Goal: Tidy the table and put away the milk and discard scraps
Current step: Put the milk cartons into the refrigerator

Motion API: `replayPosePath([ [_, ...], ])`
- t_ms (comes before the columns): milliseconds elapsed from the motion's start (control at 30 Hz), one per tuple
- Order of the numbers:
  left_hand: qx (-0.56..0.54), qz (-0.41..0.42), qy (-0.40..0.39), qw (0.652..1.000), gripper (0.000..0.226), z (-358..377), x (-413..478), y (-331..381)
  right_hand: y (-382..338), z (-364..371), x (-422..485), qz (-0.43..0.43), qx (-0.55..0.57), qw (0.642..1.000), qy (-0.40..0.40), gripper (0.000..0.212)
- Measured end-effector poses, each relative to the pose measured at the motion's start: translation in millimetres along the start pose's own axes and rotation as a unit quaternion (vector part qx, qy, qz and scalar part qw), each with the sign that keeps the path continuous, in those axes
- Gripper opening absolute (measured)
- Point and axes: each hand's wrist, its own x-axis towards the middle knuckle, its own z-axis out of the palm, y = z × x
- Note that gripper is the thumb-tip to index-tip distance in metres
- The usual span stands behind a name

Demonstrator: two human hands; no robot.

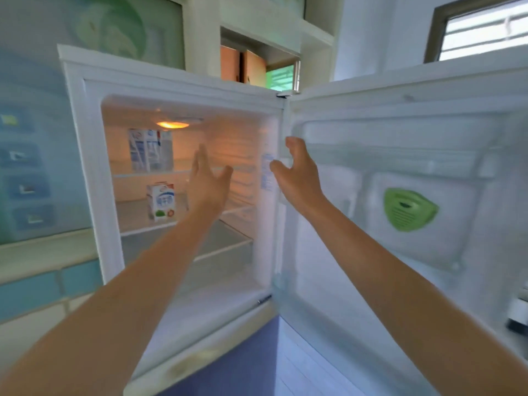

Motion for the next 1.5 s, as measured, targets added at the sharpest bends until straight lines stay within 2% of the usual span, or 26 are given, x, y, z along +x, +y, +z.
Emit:
replayPosePath([
  [200,0.016,0.115,-0.040,0.992,0.066,41,-46,67,-4,-78,-19,-0.113,-0.085,0.985,0.100,0.060],
  [333,0.033,0.204,-0.103,0.973,0.069,82,-77,121,10,-150,-20,-0.144,-0.203,0.951,0.185,0.065],
  [467,0.030,0.276,-0.157,0.948,0.077,129,-110,176,27,-214,-24,-0.167,-0.277,0.917,0.232,0.067],
  [600,0.029,0.312,-0.169,0.935,0.069,179,-140,216,47,-271,-29,-0.141,-0.273,0.912,0.271,0.066],
  [767,0.163,0.299,-0.105,0.934,0.057,204,-162,232,82,-319,-36,-0.072,-0.259,0.932,0.242,0.063],
  [900,0.189,0.314,-0.062,0.928,0.055,196,-162,234,98,-326,-44,-0.076,-0.219,0.950,0.207,0.060],
  [1000,0.174,0.319,-0.063,0.929,0.053,181,-161,227,98,-319,-45,-0.084,-0.163,0.967,0.179,0.065],
  [1167,0.172,0.325,-0.049,0.929,0.065,140,-163,211,83,-287,-50,-0.114,-0.058,0.982,0.141,0.070],
  [1267,0.281,0.329,-0.021,0.901,0.074,113,-169,190,66,-259,-61,-0.151,0.001,0.980,0.133,0.074],
  [1367,0.362,0.337,0.011,0.869,0.071,84,-182,162,50,-232,-69,-0.181,0.047,0.974,0.131,0.071],
  [1500,0.424,0.425,0.031,0.799,0.073,55,-206,133,39,-191,-74,-0.228,0.137,0.959,0.100,0.058],
])
